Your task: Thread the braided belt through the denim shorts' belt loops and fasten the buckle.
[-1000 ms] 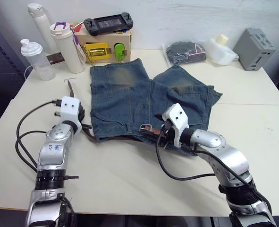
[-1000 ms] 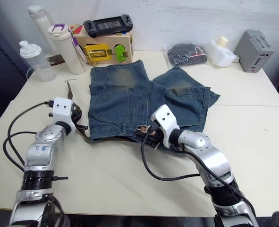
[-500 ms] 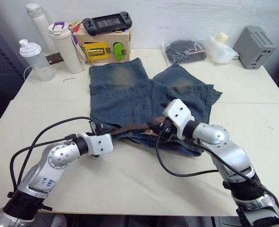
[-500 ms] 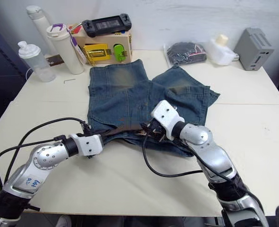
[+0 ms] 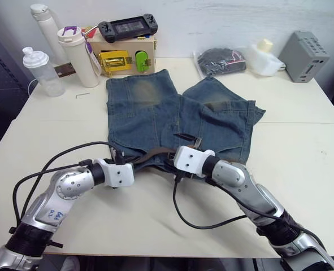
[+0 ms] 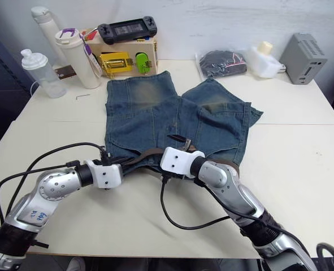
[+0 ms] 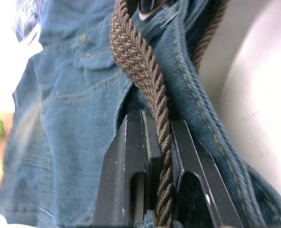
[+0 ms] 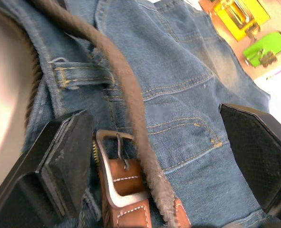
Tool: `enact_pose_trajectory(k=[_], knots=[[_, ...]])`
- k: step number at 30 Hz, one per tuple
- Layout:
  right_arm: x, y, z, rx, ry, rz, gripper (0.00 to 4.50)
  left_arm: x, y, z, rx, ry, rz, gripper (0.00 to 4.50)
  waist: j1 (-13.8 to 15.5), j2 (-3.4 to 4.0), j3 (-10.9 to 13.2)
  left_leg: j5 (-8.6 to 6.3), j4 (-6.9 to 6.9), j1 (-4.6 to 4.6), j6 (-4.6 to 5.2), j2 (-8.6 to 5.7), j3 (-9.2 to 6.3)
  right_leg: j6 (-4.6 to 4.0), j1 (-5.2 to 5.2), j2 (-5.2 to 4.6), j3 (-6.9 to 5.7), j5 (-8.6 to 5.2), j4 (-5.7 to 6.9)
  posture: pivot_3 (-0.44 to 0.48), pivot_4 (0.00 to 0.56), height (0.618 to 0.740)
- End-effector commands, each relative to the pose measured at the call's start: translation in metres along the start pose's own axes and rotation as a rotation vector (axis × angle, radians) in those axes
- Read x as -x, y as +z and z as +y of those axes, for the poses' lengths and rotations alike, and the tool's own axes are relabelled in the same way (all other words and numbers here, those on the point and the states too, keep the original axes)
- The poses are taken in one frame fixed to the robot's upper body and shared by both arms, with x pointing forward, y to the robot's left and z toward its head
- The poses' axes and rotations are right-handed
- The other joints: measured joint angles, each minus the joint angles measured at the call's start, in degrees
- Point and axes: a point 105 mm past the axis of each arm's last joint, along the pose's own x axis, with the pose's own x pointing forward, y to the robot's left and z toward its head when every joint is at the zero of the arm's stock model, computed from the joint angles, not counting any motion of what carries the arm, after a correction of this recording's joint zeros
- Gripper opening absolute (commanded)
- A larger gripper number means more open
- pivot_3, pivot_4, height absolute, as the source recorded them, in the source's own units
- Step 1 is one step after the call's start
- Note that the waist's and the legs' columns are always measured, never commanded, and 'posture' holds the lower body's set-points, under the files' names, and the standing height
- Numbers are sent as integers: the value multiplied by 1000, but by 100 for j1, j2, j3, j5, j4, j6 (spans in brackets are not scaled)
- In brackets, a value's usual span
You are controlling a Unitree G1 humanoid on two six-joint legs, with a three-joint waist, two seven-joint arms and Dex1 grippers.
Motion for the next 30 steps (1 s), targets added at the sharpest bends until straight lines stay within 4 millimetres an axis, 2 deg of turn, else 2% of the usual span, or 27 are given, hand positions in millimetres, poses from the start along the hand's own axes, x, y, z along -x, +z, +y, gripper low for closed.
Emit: enact_pose_trajectory(k=[1,5,10,11,13,17,19,26,29,30], knots=[[5,0,-13,0,-59,7,4500,17,-9,16,-35,79,8,42,0,0,0,0,0,0,0,0,0,0,-1,0,0,0,0,0,150,740],[7,-1,-14,-4,-60,13,4500,24,-14,26,-58,132,7,42,4,0,0,0,0,0,0,0,0,0,0,0,0,0,1,0,150,740],[9,2,-13,28,-56,3,4500,21,-2,27,-99,147,-70,42,5,0,0,0,5,0,0,-2,-1,0,1,-2,0,0,5,0,150,740],[9,3,-12,30,-51,2,4108,20,2,26,-105,140,-90,0,1,0,0,0,5,0,0,-2,-1,0,0,-2,-1,0,7,0,150,740],[9,7,-12,40,-43,-7,3734,18,9,23,-93,134,-127,0,-4,0,0,0,4,0,0,-2,-1,0,0,-2,0,0,8,0,150,740],[11,23,-8,37,3,-69,3734,13,17,23,-75,135,-164,0,-6,0,0,0,4,0,0,-2,-1,0,-1,-2,-1,0,10,0,150,740],[12,24,-8,47,7,-71,3734,13,19,26,-71,147,-173,0,-6,0,0,0,5,0,0,-1,-1,0,-1,-1,-1,0,11,0,150,740],[9,9,-19,45,-69,1,3734,16,20,28,-64,160,-193,0,-7,0,0,0,8,0,0,-2,-1,0,-2,-1,-1,0,15,0,150,740],[9,-3,-20,49,-84,57,3734,19,24,30,-49,175,-215,0,-8,0,0,0,8,0,0,-2,-1,0,-2,-1,-1,0,18,0,150,740],[10,-6,-20,51,-90,72,3305,19,24,30,-45,178,-220,0,-8,0,0,0,9,0,0,-2,-1,0,-2,-1,-1,0,19,0,150,740]])
